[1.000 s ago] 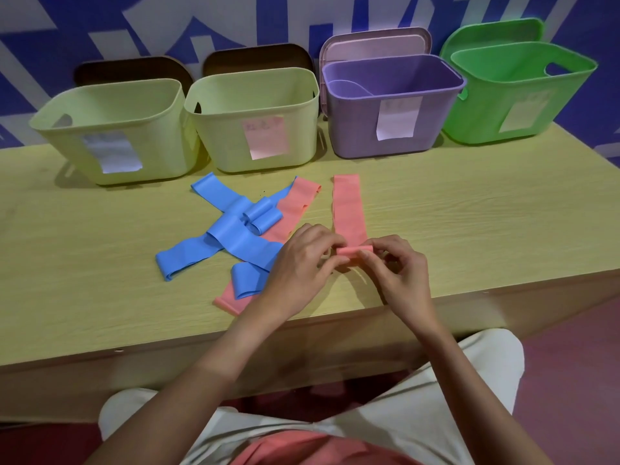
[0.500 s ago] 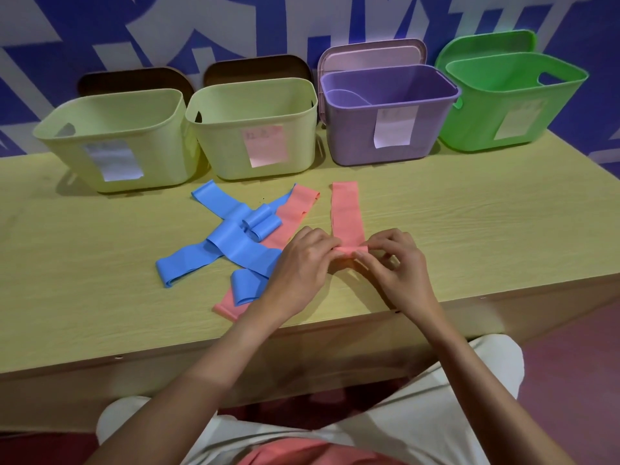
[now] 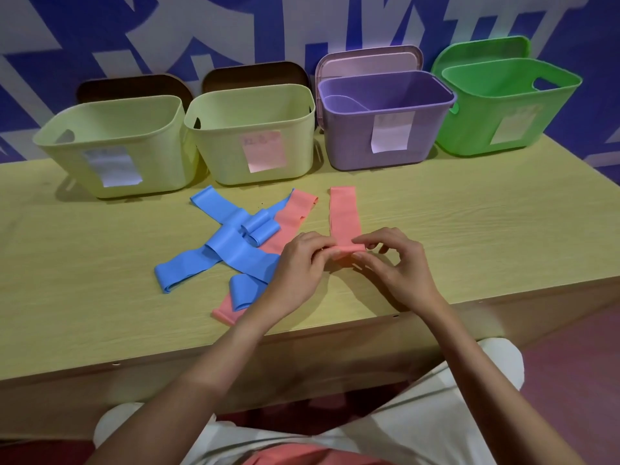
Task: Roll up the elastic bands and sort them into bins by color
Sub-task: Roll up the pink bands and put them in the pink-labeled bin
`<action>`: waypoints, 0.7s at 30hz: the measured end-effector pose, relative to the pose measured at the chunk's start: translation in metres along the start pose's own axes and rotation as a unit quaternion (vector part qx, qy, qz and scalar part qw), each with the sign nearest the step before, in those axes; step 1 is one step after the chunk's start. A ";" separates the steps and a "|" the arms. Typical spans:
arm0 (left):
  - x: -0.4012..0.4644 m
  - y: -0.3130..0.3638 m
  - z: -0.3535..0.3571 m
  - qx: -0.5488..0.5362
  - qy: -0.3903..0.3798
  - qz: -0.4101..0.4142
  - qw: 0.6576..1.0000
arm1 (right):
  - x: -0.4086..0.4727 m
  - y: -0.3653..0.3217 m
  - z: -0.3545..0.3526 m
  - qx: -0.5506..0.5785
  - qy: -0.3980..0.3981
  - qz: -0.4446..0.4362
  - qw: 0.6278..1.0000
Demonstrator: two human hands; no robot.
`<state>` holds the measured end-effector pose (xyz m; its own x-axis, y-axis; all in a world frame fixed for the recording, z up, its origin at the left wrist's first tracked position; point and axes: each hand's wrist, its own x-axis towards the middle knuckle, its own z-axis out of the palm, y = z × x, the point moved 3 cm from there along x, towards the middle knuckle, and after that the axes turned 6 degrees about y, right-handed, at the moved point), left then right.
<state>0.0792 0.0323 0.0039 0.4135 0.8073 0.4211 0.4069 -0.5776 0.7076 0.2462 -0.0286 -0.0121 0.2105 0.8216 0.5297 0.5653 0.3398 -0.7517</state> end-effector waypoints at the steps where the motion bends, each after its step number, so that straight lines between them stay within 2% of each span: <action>1: 0.001 0.001 0.000 -0.023 -0.006 -0.019 1.000 | 0.000 0.000 0.000 0.000 0.004 0.002 1.000; 5: 0.003 0.001 0.001 -0.087 -0.037 -0.090 0.992 | 0.004 0.002 -0.001 -0.010 0.005 0.003 1.000; 7: 0.003 0.002 0.000 -0.080 -0.040 -0.089 0.992 | 0.004 0.003 -0.002 -0.011 -0.002 0.009 1.000; 12: 0.001 0.006 -0.004 0.027 -0.009 0.018 0.999 | 0.005 0.006 0.000 -0.015 -0.013 0.017 1.000; 21: -0.001 0.010 -0.004 0.082 0.020 0.100 0.991 | 0.004 0.004 -0.001 -0.026 -0.017 0.024 0.999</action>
<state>0.0801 0.0263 0.0129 0.4672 0.6775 0.5680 0.4490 -0.7353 0.5077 0.2501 -0.0246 -0.0132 0.2124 0.8519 0.4786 0.5953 0.2756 -0.7548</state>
